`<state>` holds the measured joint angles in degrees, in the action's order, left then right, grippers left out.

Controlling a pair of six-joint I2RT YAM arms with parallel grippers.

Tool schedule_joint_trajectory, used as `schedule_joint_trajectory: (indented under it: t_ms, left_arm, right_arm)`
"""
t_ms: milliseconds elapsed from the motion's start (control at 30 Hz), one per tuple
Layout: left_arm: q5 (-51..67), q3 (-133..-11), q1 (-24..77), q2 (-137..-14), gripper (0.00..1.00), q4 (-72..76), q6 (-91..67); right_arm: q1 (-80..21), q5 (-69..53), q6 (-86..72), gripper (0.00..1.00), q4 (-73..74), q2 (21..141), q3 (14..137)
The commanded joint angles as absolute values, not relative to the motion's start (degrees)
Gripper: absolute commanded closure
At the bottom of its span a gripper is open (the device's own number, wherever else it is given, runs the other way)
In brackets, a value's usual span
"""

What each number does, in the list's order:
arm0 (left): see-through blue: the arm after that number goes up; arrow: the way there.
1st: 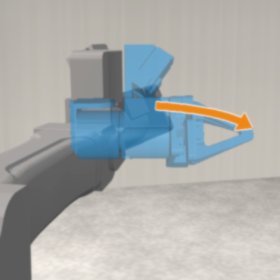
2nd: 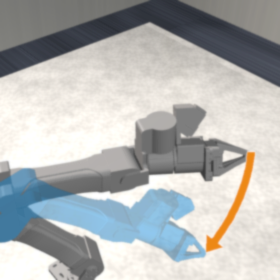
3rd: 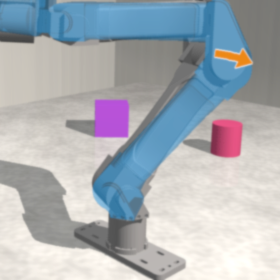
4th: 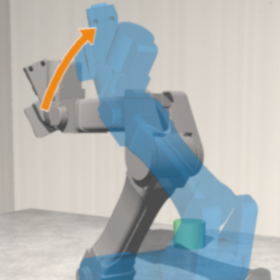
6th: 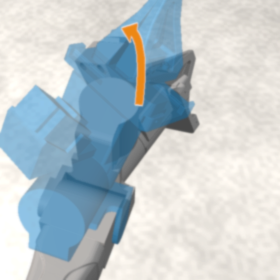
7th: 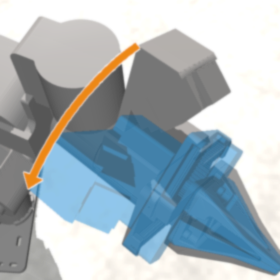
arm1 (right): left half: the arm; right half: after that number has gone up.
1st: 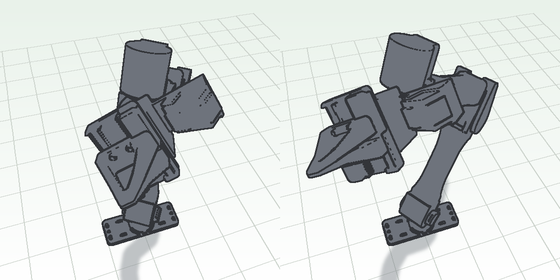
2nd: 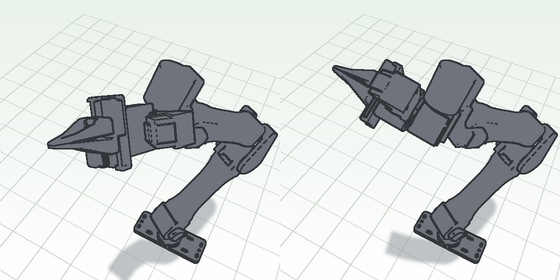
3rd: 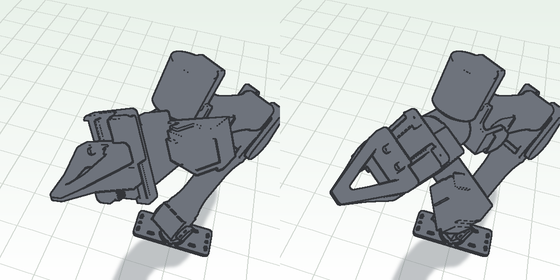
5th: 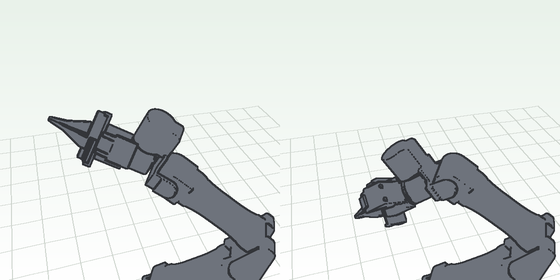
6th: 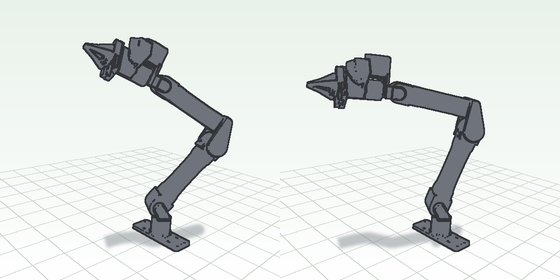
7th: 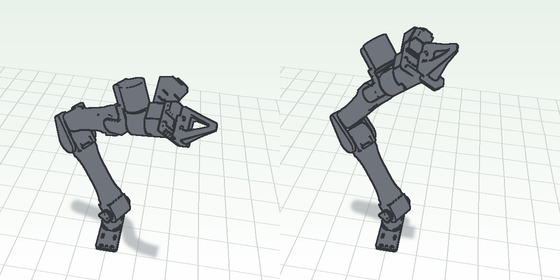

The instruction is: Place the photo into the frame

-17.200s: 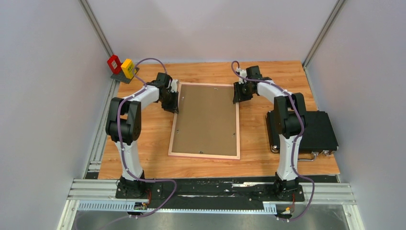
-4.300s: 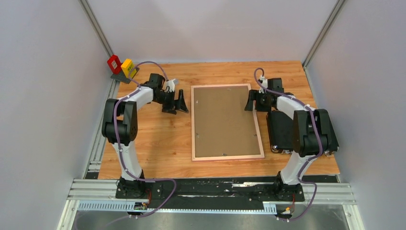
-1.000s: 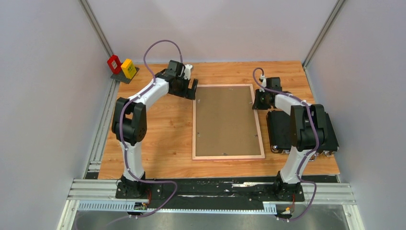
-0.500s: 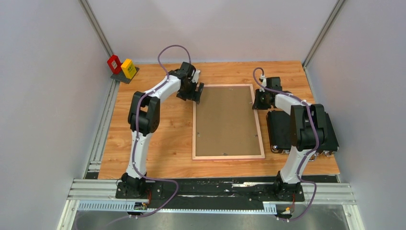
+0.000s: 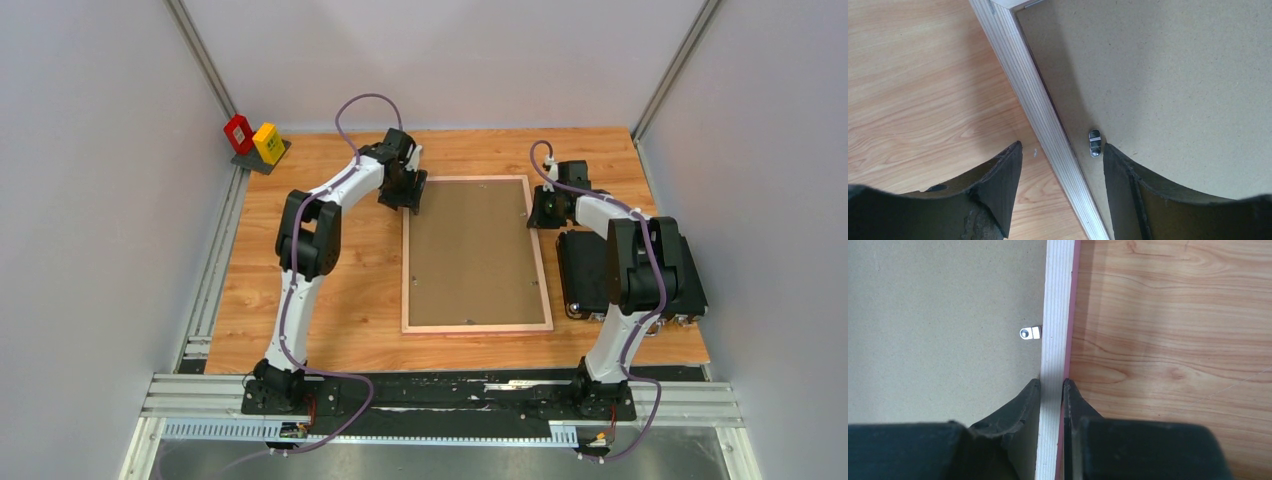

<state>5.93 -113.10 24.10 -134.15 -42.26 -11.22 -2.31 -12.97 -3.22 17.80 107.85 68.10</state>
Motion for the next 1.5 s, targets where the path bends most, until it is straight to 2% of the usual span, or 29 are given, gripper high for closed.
schedule_joint_trajectory:
  t_ms: [0, 367, 600, 867, 1267, 1467]
  left_arm:
    - [4.6, -115.5, 24.8, -135.1, 0.34, -42.4, -12.7]
    - [4.2, -117.2, 25.0, -136.6, 0.46, -42.9, -13.4]
    - [4.1, -116.5, 25.0, -136.0, 0.63, -42.9, -13.4]
    - [5.2, -114.2, 25.0, -134.6, 0.75, -42.6, -13.7]
    - [7.5, -110.8, 25.0, -132.4, 1.00, -42.6, -13.5]
    - [8.3, -109.1, 25.0, -130.8, 1.00, -42.5, -12.9]
  right_arm:
    - [-1.5, -13.0, -2.9, 1.00, 18.1, 109.1, 69.8]
    - [-1.4, -13.5, -3.0, 1.00, 18.3, 109.1, 70.0]
    - [-1.4, -13.4, -3.0, 1.00, 18.4, 109.3, 70.0]
    - [-1.1, -13.5, -3.4, 1.00, 18.5, 109.4, 70.0]
    - [-0.6, -13.9, -3.7, 1.00, 18.7, 109.6, 70.0]
    - [-0.6, -13.9, -3.7, 1.00, 18.8, 109.9, 70.1]
